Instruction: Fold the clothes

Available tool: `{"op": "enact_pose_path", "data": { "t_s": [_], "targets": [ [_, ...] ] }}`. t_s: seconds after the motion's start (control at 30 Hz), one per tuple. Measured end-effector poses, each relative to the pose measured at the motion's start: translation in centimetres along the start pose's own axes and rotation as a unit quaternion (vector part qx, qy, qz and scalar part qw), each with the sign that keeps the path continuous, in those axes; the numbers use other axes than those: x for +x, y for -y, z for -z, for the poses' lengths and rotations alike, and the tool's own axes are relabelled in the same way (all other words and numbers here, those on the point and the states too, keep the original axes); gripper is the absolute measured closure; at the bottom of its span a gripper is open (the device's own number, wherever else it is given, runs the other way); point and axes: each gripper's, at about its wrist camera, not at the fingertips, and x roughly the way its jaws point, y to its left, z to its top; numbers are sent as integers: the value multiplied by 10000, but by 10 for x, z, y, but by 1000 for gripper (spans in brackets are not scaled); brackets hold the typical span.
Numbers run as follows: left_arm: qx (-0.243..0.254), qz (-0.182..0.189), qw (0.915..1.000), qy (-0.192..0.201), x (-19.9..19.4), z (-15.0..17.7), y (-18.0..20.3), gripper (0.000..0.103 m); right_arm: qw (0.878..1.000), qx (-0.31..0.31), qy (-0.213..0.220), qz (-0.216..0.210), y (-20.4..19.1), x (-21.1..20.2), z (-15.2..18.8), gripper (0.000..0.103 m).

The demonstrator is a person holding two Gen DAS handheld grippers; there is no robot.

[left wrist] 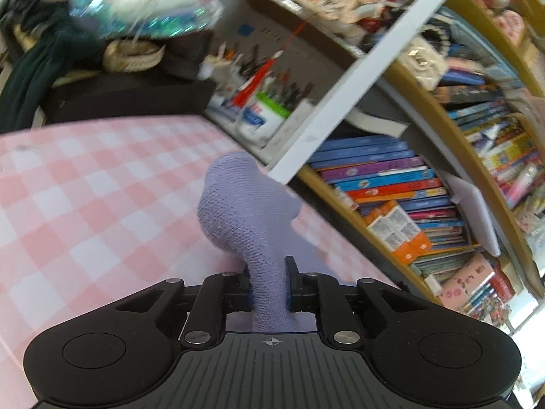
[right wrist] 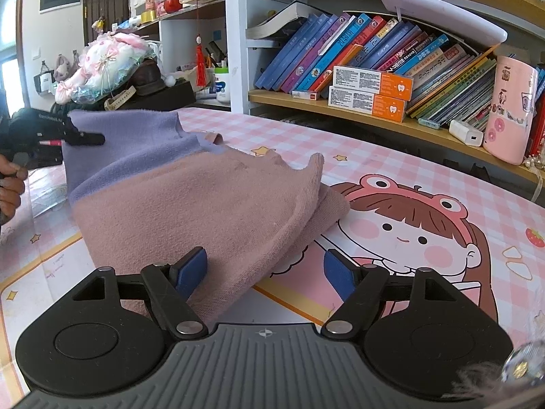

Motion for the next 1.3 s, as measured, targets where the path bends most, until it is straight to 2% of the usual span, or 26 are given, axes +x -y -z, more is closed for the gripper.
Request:
{"op": "enact_pose_path", "data": {
  "t_s": [0.13,0.23,0.33,0.4,0.43,0.5,0.57,0.63,0.73,0.77,0.8,0.87,0.93,0.97,1.07,1.17,1.2,1.23,1.27,1.3],
  "targets": [
    [446,301,9984,168,-9,-4,32,90,10000,15,-6,-5,0,0,0,28],
    [921,604,9935,285,-16,-3,63,90,10000,25,-8,-10,0,0,0,28],
    [1541,884,9832,413,-24,6,98,89,10000,40,-14,-20,1,0,0,28],
    [2108,1024,9708,518,-30,18,124,89,10000,53,-18,-30,2,0,0,27],
    [2497,1073,9607,564,-33,27,138,89,10000,59,-19,-37,2,0,0,27],
    [3391,1190,9316,550,-39,53,163,89,10000,72,-23,-52,2,0,0,27],
    [4287,1207,8949,274,-39,87,182,88,9999,103,-24,-77,3,0,0,27],
    [5087,1148,8532,-71,-37,122,195,81,9997,196,-18,-111,7,0,1,26],
    [5946,904,7975,-468,-29,168,195,79,9991,418,7,-66,16,-1,1,25],
    [6157,812,7826,-424,-28,178,194,78,9987,516,15,13,21,-2,1,25],
    [6309,746,7714,-372,-28,186,193,77,9981,613,14,60,25,-2,2,25],
    [6494,676,7569,-268,-29,195,193,75,9969,782,11,128,31,-1,3,25],
    [6566,668,7511,-183,-32,197,197,70,9959,888,21,172,35,-2,4,26],
    [6561,681,7515,-129,-34,195,199,69,9957,905,22,187,35,-2,4,26],
    [6426,790,7621,58,-43,186,205,68,9956,908,4,224,36,-1,4,26],
    [6318,1010,7684,162,-51,177,210,68,9958,884,-15,241,35,0,4,26],
    [6269,1075,7715,136,-50,174,211,71,9958,879,-18,246,35,0,3,26],
    [6196,1149,7764,88,-49,171,212,75,9959,873,-20,251,34,0,3,26],
    [6037,1215,7878,44,-47,165,211,79,9959,866,-26,252,34,0,3,26],
    [5802,1273,8044,1,-44,157,209,81,9960,859,-31,254,34,0,3,26]
  ]
}}
